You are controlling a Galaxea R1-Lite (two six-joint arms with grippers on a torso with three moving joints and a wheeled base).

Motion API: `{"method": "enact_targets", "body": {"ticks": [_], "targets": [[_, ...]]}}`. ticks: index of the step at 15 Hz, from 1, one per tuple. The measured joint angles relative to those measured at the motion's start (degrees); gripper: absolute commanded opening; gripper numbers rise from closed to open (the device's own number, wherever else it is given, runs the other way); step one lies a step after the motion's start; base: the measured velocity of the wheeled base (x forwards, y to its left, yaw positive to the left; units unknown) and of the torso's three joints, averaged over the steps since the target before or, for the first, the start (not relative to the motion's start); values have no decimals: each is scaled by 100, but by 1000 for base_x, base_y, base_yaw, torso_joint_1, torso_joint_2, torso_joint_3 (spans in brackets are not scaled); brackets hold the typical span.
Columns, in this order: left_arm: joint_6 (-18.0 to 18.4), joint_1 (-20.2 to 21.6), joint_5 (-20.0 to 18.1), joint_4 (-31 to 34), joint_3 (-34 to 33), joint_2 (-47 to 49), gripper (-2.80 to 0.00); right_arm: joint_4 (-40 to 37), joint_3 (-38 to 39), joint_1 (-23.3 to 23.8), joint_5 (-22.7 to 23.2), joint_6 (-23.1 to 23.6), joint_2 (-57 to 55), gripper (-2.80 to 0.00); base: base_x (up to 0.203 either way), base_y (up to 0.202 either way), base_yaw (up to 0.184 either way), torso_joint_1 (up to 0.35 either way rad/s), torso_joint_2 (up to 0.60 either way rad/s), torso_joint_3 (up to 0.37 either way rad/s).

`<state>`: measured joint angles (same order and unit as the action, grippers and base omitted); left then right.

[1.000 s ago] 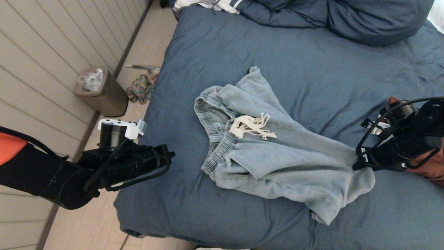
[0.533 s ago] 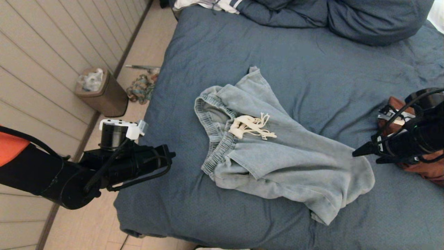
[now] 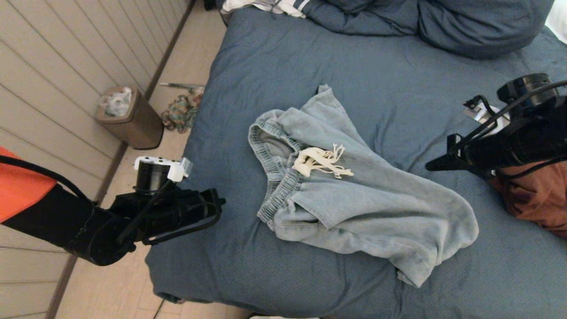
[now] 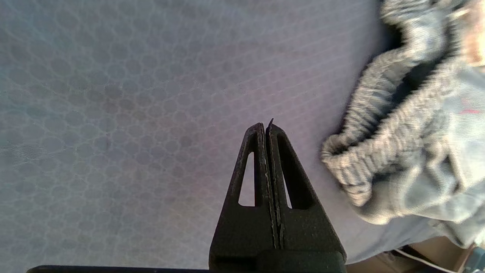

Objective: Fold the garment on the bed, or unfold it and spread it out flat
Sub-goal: Fold the blue shorts

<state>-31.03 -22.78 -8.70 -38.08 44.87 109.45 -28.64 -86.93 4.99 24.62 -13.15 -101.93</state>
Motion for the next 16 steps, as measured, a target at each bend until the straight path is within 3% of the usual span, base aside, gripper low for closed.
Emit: {"method": "enact_targets", "body": {"ticks": [3, 5, 9, 12, 13, 14, 16], "targets": [[-4, -218, 11, -1, 129, 299, -280, -35, -314, -803, -15, -438, -269, -280, 0, 0, 0, 0, 0, 0], [-12, -506, 37, 1, 187, 470, -280, -42, -74, -1224, -35, -481, -304, -280, 0, 0, 0, 0, 0, 0], [-1, -1167, 85, -6, 453, 889, -280, 196, 880, -1473, -42, -360, -20, -280, 0, 0, 0, 0, 0, 0], [60, -1153, 215, -131, 835, 1101, -280, 720, 1599, -1570, -42, -130, 340, -280, 0, 0, 0, 0, 0, 0], [191, -1052, 293, -200, 900, 1089, -121, 835, 1724, -1596, -42, -106, 446, -280, 0, 0, 0, 0, 0, 0], [334, -970, 335, -216, 909, 1044, 0, 840, 1795, -1622, -42, -109, 528, -280, 0, 0, 0, 0, 0, 0], [435, -895, 394, -221, 774, 898, 0, 846, 1854, -1634, -35, -117, 612, -280, 0, 0, 0, 0, 0, 0]]}}
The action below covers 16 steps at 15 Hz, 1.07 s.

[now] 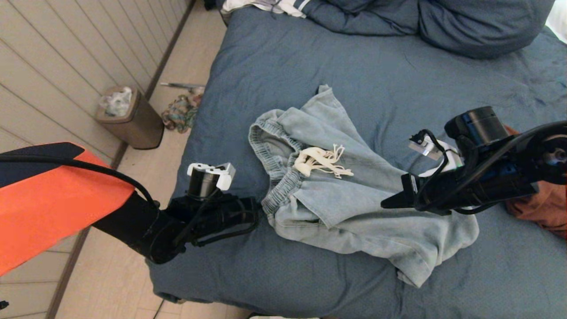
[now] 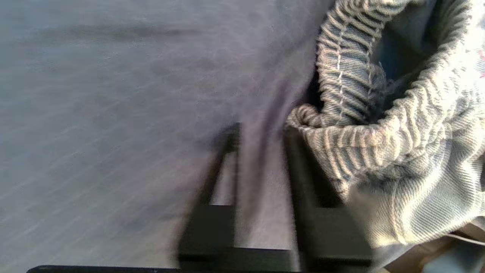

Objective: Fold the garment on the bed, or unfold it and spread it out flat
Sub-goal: Fold the blue shorts

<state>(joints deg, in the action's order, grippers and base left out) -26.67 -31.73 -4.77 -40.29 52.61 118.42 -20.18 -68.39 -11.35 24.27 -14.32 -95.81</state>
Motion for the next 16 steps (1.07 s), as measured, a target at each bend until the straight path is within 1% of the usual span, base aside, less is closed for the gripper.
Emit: {"method": "enact_targets", "body": {"ticks": [3, 5, 7, 9, 10, 12, 16], "targets": [[-9, 88, -15, -76, -342, -286, 0, 11, 52, -2, -5, 13, 38, -280, 0, 0, 0, 0, 0, 0], [-34, 103, -49, -271, -560, -464, 0, 22, 78, 2, -7, 16, 25, -280, 0, 0, 0, 0, 0, 0], [-147, 50, -71, -302, -600, -506, 0, 23, 81, 2, -6, 16, -19, -280, 0, 0, 0, 0, 0, 0], [-408, -93, -78, -252, -440, -454, 0, 28, 81, 5, -5, 24, -78, -280, 0, 0, 0, 0, 0, 0], [-478, -171, -77, -200, -350, -391, 0, 31, 81, 11, -2, 20, -110, -280, 0, 0, 0, 0, 0, 0], [-534, -293, -67, -145, -125, -203, 0, 37, 81, 13, 4, 24, -151, -280, 0, 0, 0, 0, 0, 0], [-574, -352, 100, -63, 408, 288, 0, 34, 91, 16, 17, 22, -177, -280, 0, 0, 0, 0, 0, 0]]}}
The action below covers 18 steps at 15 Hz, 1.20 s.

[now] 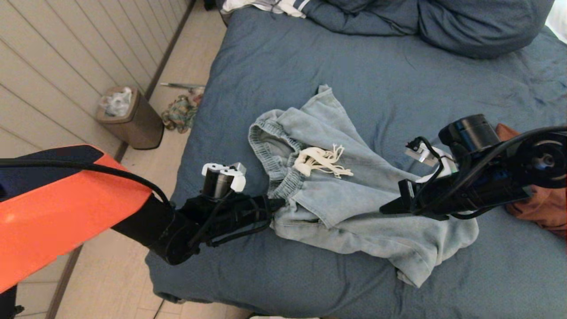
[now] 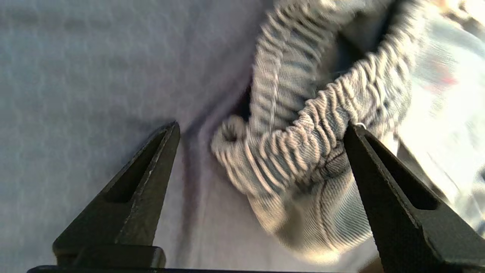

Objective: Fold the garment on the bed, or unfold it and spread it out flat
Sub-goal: Fold the blue shorts

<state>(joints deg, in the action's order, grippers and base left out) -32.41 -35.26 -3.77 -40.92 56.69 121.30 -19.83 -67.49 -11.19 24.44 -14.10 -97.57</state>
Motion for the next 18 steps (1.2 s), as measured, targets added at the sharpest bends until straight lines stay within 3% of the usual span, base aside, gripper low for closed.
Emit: {"method": "enact_targets", "body": {"ticks": [3, 7, 8, 9, 18], "targets": [[-9, 50, 345, 33, 348, 348, 0, 0, 14, -5, 9, -16, 0, -280, 0, 0, 0, 0, 0, 0], [-33, 74, 367, 308, 416, 375, 0, 5, 10, -10, 9, -39, 5, -280, 0, 0, 0, 0, 0, 0], [-52, 72, 370, 323, 405, 351, -164, 7, 10, -7, 6, -41, 9, -280, 0, 0, 0, 0, 0, 0], [-66, 43, 381, 348, 383, 324, -280, 7, 10, -7, 6, -36, 15, -280, 0, 0, 0, 0, 0, 0], [-242, -77, 387, 347, 250, 90, -280, 7, 10, 6, 1, -24, 61, -280, 0, 0, 0, 0, 0, 0]]}}
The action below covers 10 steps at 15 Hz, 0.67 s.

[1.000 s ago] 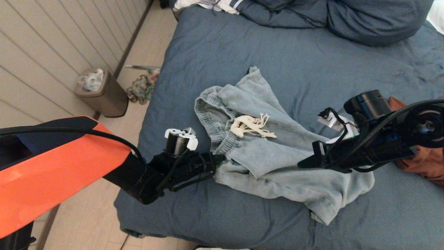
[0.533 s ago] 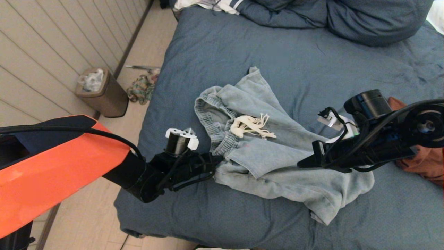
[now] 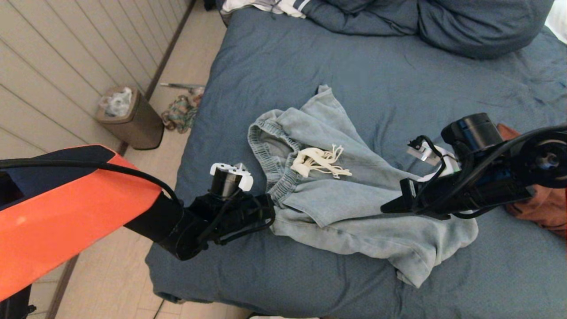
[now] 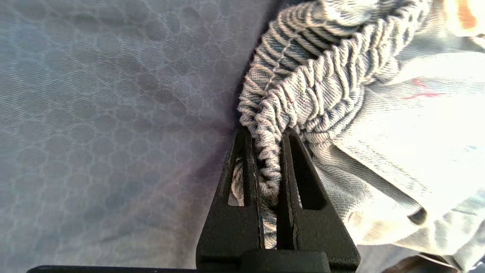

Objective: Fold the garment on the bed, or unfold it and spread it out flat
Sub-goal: Fold the blue shorts

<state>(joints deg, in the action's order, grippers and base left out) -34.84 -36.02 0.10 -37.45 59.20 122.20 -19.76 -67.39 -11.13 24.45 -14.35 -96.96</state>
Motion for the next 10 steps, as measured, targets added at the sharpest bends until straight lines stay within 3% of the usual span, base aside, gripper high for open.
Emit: {"method": "enact_targets", "body": {"ticks": [5, 7, 10], "targets": [[62, 0, -31, -349, -799, -638, -280, -60, 80, -86, -114, -23, 72, -280, 0, 0, 0, 0, 0, 0], [67, 0, -26, -609, -1095, -823, -280, -27, 295, -149, -415, 19, 149, -280, 0, 0, 0, 0, 0, 0], [56, 26, -5, -577, -1215, -1040, -280, -49, 593, -197, -557, 353, 195, -280, 0, 0, 0, 0, 0, 0]]}}
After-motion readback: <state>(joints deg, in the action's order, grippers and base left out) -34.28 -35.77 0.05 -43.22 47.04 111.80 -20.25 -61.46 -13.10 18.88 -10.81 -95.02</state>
